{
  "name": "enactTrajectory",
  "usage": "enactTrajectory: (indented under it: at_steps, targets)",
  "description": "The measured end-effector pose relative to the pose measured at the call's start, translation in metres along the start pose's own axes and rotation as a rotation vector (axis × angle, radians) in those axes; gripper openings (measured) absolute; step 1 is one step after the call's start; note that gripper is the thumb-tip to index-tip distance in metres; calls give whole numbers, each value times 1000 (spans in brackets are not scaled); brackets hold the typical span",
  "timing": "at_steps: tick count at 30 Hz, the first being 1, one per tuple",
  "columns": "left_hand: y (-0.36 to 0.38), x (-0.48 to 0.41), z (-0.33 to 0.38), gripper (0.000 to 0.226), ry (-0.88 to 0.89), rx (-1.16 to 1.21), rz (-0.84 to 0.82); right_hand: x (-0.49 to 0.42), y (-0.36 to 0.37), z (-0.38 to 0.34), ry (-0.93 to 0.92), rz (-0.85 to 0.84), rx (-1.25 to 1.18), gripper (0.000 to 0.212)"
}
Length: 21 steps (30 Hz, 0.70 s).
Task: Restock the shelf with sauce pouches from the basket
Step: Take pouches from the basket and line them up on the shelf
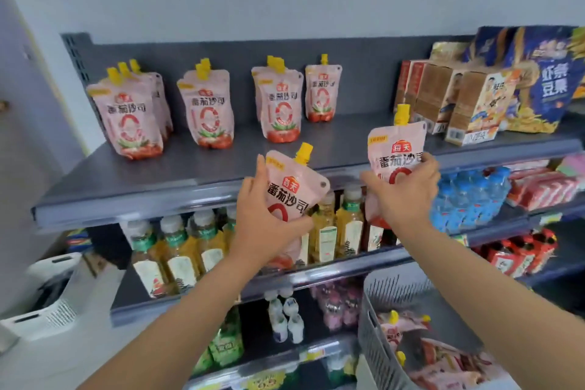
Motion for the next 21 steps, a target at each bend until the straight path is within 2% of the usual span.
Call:
enactTrajectory:
  at_steps: [4, 8, 9, 11, 13, 17, 21]
  targets:
    - [-44, -22, 10, 119, 19, -1, 118, -4, 18, -46, 2, -10, -94, 102]
    - [-62, -56, 22, 112, 41, -2, 216, -27, 33, -69, 55, -32, -150, 95]
    - [-62, -66, 27, 105, 55, 11, 223, -35, 35, -73, 60, -27, -159, 95]
    - [-57, -89, 34, 77, 93, 28, 240, -49, 39, -79, 62, -17, -172, 94]
    - [-47, -114, 36, 66, 97, 26, 263, -67, 43, -81, 73, -12, -190, 93]
    - [-12, -163, 28, 89, 41, 58, 305, -105, 52, -80, 78, -12, -192, 93]
    - [37, -208, 18, 80, 26, 60, 298, -147, 68, -71, 66, -20, -151, 95]
Point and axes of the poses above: each hand's wrist, its own x-axis away from the middle knuckle, its own y-axis out of the palm, z = x × y, the point moved 7 cm from there along -x, towards the middle knuckle, and after that the axes turned 12 degrees about y, right-handed, at the moved point
